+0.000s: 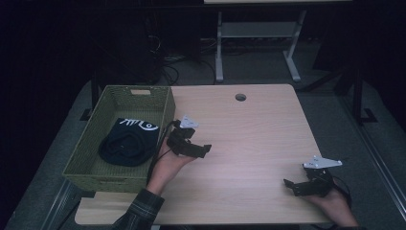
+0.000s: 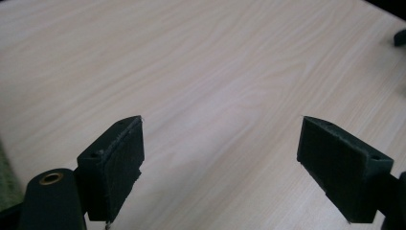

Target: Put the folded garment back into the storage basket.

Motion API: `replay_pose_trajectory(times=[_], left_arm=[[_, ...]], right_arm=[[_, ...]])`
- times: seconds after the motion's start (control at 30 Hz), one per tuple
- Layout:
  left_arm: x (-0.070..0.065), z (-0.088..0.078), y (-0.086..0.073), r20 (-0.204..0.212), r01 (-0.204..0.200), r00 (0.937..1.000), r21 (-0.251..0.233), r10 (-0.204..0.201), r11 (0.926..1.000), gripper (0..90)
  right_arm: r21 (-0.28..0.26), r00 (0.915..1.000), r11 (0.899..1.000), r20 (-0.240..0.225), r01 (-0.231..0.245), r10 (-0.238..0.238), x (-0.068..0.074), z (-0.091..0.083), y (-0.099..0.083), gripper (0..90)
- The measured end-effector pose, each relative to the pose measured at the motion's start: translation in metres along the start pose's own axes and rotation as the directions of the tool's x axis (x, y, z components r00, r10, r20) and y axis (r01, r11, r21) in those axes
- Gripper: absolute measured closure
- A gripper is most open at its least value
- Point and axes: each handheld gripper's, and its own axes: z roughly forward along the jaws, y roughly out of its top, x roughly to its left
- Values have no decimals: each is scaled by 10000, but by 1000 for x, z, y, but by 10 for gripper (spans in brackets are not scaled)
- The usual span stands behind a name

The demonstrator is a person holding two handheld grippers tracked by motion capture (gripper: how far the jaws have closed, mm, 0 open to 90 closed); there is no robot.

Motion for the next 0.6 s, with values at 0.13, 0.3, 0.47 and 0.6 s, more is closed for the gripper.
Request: replay_pose_trajectory(times=[0.13, 0.3, 0.47, 0.6], left_arm=[[-9, 13, -13, 12, -217, 9998, 166, 217, 9996, 156], [-18, 26, -29, -20, -476, 9989, 480, 477, 9977, 156], [-20, 37, -45, -41, -593, 9982, 753, 598, 9954, 155], [-22, 42, -55, -16, -682, 9976, 941, 686, 9932, 154]], right_arm=[[0, 10000, 10000, -2, 2, -2, 0, 0, 0, 14], [0, 10000, 10000, 1, 2, -2, 0, 0, 0, 14], [-19, 10000, 10000, 15, 42, -42, 0, 0, 0, 14], [-14, 10000, 10000, 15, 32, -32, 0, 0, 0, 14]])
